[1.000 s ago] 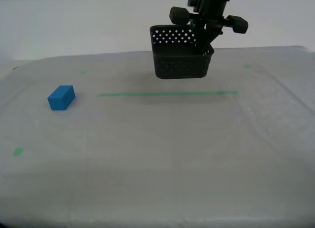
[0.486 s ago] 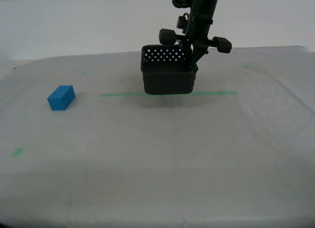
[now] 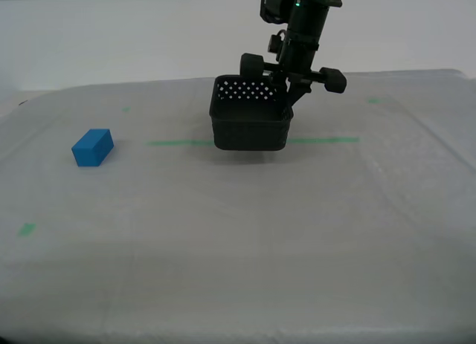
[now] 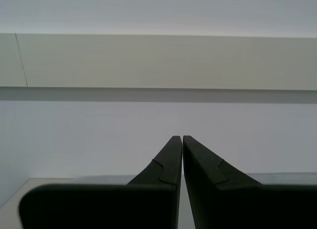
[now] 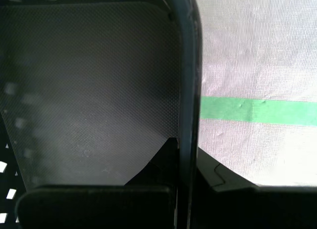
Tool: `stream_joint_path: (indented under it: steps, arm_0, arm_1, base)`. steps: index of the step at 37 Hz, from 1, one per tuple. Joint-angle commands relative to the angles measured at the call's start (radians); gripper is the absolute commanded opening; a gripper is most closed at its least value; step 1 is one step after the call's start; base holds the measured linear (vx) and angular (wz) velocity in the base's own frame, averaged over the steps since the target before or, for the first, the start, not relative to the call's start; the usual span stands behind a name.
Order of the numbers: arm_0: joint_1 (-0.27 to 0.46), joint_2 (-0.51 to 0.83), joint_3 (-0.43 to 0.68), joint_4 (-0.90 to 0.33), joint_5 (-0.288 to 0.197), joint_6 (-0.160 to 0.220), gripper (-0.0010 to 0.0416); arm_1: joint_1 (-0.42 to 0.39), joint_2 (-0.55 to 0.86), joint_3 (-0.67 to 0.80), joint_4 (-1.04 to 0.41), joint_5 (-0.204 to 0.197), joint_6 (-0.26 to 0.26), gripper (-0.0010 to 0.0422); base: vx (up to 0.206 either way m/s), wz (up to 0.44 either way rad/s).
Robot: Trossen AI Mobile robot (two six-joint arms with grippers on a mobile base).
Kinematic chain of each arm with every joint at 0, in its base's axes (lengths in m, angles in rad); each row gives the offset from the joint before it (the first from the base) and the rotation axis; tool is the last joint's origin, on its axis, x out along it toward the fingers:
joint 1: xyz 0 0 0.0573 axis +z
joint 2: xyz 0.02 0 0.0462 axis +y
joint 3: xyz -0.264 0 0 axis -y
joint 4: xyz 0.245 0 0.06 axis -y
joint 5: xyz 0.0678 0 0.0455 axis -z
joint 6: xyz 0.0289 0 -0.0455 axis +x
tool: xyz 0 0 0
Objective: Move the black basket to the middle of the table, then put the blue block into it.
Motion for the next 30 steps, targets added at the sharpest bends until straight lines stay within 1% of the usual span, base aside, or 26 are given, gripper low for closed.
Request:
stream_joint_path:
  steps: [1,8,11,20,25,30]
  arm_0:
    - [0.0,-0.001,-0.027,0.034,-0.003,0.017,0.0]
    - [0.0,0.0,-0.052,0.059,0.005,0.025,0.0]
    - [0.0,0.0,-0.057,0.061,0.013,0.025,0.0]
    - [0.0,0.0,-0.064,0.06,0.013,0.023,0.0006]
    - [0.0,-0.001,-0.064,0.061,0.027,0.023,0.0022]
    - [0.0,0.0,-0.064,0.061,0.037,0.012,0.0047]
  arm_1:
    - [0.0,0.0,0.001,0.006,-0.001,0.001,0.0]
    - [0.0,0.0,0.001,0.006,-0.001,0.001,0.0]
    - [0.0,0.0,0.001,0.006,-0.001,0.001,0.0]
    - [0.0,0.0,0.001,0.006,-0.001,0.002,0.0]
    - [0.0,0.0,0.001,0.006,-0.001,0.001,0.0]
    - [0.0,0.0,0.001,0.006,-0.001,0.001,0.0]
  base:
    - [0.0,0.0]
    - [0.0,0.0]
    - [0.0,0.0]
    - [0.0,0.0]
    - [0.0,0.0]
    - [0.0,0.0]
